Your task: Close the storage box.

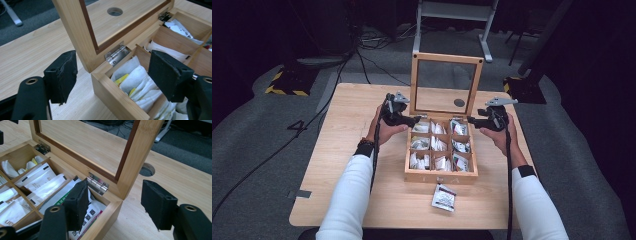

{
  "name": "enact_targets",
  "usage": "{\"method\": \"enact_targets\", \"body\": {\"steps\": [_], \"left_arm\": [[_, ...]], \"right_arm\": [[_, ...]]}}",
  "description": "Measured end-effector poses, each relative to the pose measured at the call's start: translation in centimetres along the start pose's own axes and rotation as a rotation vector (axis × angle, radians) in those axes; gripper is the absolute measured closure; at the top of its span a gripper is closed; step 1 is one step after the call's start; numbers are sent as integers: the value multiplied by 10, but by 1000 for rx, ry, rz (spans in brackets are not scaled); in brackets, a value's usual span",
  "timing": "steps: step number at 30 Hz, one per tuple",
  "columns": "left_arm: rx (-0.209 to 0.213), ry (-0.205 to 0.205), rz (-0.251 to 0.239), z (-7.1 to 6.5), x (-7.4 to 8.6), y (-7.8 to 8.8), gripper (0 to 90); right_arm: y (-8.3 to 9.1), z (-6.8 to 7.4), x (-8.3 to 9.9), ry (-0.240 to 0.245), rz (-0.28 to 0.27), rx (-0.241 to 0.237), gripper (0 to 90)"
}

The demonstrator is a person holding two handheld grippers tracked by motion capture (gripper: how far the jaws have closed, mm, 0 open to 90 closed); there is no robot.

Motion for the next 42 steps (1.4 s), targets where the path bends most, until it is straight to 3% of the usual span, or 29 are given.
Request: {"method": "enact_targets", "body": {"steps": [9,17,21,26,30,36,42], "left_arm": [[-20,41,-4,9,-6,-10,248],[-26,68,-2,14,-10,-20,276],[-38,71,13,17,-13,-25,276],[-38,60,22,17,-18,-28,289],[-18,70,11,14,-21,-30,323],[-59,72,13,15,-22,-33,464],[-44,100,3,18,-23,-33,524]], "right_arm": [[-15,-6,-4,-68,2,-31,396],[-29,-11,-6,-98,8,-27,414],[-33,-16,-6,-120,20,-8,420],[-34,-19,-9,-138,3,-21,441],[-37,-19,-10,-167,-11,-37,523],[-40,-19,-10,-174,-1,-12,579],[-42,-20,-9,-176,-7,-19,576]]}}
Point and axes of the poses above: each handheld gripper's, and its own axes: y roughly backward along the jaws, x roughly out of its underside, z roughly to its left, the point moved 6 cm from there along -y, roughly forward along the jaws, and after that the axes turned 11 degrees about y, right-handed, at the moved point
